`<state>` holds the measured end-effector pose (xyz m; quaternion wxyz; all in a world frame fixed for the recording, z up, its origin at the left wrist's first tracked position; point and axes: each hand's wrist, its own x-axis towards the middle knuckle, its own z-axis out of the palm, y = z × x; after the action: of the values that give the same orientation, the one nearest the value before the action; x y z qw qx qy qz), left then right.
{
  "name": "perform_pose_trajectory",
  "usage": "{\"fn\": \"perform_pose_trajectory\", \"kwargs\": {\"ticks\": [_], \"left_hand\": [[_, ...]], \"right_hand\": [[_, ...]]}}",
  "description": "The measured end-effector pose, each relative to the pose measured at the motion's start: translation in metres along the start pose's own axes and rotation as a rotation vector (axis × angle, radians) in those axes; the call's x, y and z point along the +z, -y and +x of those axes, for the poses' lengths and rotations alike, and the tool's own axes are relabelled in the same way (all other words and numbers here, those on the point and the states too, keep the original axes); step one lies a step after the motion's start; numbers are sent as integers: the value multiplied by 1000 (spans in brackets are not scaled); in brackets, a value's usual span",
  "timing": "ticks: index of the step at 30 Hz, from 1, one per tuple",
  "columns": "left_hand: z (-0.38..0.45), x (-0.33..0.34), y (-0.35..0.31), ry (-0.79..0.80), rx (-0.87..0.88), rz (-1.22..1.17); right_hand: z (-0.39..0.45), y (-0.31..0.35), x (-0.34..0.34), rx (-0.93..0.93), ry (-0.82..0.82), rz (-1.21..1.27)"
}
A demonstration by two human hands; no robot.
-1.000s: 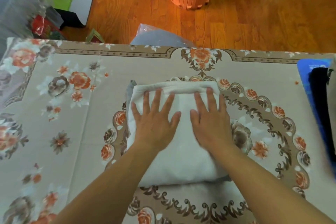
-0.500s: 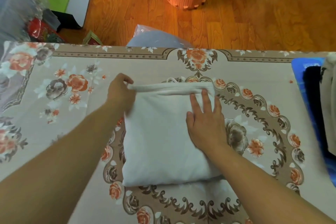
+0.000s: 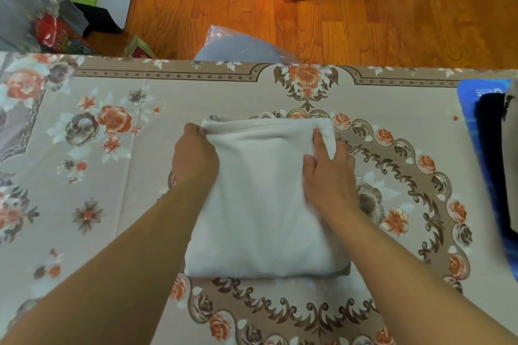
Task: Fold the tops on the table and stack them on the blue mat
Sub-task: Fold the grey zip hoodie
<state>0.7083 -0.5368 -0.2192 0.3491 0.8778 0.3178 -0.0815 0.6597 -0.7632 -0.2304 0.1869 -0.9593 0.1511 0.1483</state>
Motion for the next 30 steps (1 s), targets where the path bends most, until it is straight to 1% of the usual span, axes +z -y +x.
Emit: {"fn": "perform_pose_trajectory", "kwargs": {"ticks": [2,3,4,5,6,7,8,10,11,12,14,16,18,19,20,21,22,23,24,25,26,27,30], "left_hand": [[-10,0,0,-90,-9,-8],[-22,-3,3,-139,54,56],[-39,-7,9,-166,186,143],[-59,-10,15,-152,382,246],[-80,-9,22,-104,591,356],[-98,-5,29,-38,748,470],[-110,5,36,47,808,568],[-115,27,45,179,748,643],[-109,36,48,196,698,647],[-101,44,51,188,656,658],[-88,51,50,180,607,709],[-84,51,41,224,593,737],[-85,40,35,272,593,713],[-86,30,33,254,571,675],[-87,19,36,191,532,609],[-91,6,40,99,449,515],[-91,-7,47,45,299,361],[-89,-17,57,55,113,179],[-84,-24,66,106,-76,5],[-78,-27,73,156,-197,-98],[-73,-29,74,180,-235,-136],[-69,-29,71,186,-225,-151],[-64,-22,56,243,-96,-94]], "right_hand": [[2,-1,-1,-1,11,-22],[3,-2,-2,0,25,-32],[3,-2,-3,4,47,-39],[4,-1,-4,11,69,-41],[3,1,-7,21,80,-38],[-1,4,-11,19,63,-37],[-8,7,-14,-14,1,-55],[-30,12,-14,-158,-167,-121],[-39,12,-11,-229,-190,-159],[-45,9,-3,-267,-143,-206],[-42,0,14,-233,8,-264],[-31,-5,18,-184,70,-241],[-26,-3,9,-186,122,-186],[-27,-3,2,-179,144,-126],[-32,-4,-6,-148,144,-55],[-38,-8,-13,-88,117,26],[-44,-12,-16,1,75,127],[-49,-17,-19,121,47,255],[-51,-21,-19,247,47,393],[-50,-25,-16,349,59,495],[-48,-27,-14,419,66,565],[-43,-29,-13,463,73,627],[-31,-29,-19,504,167,790]]}}
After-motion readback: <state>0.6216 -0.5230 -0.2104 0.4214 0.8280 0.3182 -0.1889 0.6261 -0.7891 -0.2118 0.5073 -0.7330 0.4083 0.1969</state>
